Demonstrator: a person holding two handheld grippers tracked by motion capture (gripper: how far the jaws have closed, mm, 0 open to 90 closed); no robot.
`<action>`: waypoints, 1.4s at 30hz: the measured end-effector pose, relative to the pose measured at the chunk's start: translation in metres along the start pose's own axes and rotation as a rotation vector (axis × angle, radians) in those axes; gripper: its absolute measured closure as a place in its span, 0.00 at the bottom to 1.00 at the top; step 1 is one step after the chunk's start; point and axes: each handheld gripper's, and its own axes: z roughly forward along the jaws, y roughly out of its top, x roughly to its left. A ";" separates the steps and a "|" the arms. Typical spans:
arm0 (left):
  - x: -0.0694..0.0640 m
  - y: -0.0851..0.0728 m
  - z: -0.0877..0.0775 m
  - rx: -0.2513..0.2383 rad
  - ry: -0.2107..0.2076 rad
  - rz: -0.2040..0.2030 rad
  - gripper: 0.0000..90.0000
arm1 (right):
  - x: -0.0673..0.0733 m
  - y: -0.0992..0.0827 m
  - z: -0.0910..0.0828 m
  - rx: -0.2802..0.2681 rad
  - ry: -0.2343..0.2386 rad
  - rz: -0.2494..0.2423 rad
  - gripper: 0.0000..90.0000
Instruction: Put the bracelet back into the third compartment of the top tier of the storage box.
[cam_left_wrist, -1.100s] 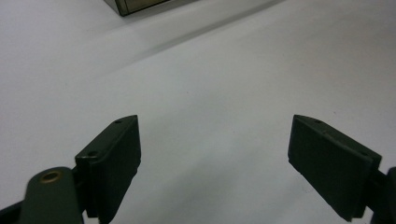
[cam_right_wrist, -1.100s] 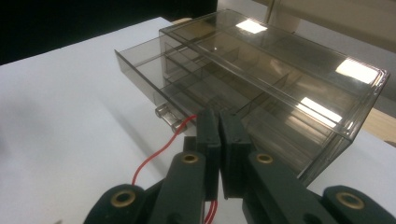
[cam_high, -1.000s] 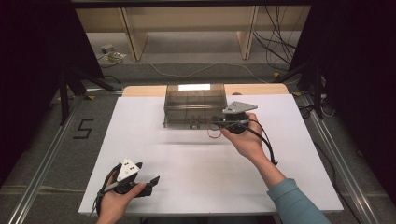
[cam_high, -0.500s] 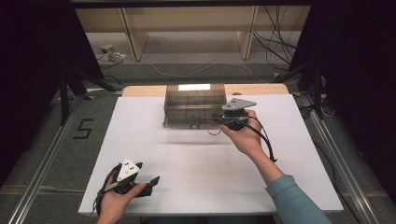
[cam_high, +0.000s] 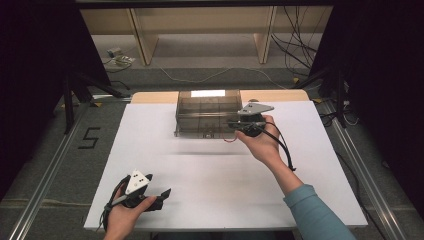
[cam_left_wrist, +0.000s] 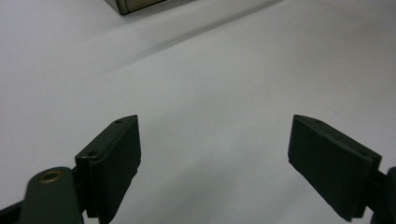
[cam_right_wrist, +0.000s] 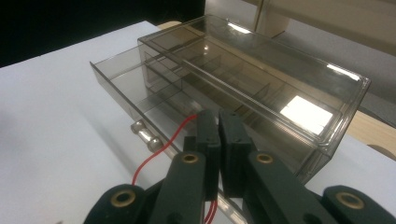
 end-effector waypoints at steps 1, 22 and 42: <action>0.000 0.000 0.000 0.000 0.000 -0.001 0.19 | -0.001 0.000 0.000 0.002 0.000 0.001 0.98; 0.000 0.000 0.000 -0.004 -0.001 -0.004 0.19 | -0.009 0.005 0.008 0.003 -0.030 0.013 0.98; -0.001 0.000 0.000 -0.004 -0.003 -0.004 0.19 | -0.014 0.009 0.013 0.004 -0.050 0.015 0.98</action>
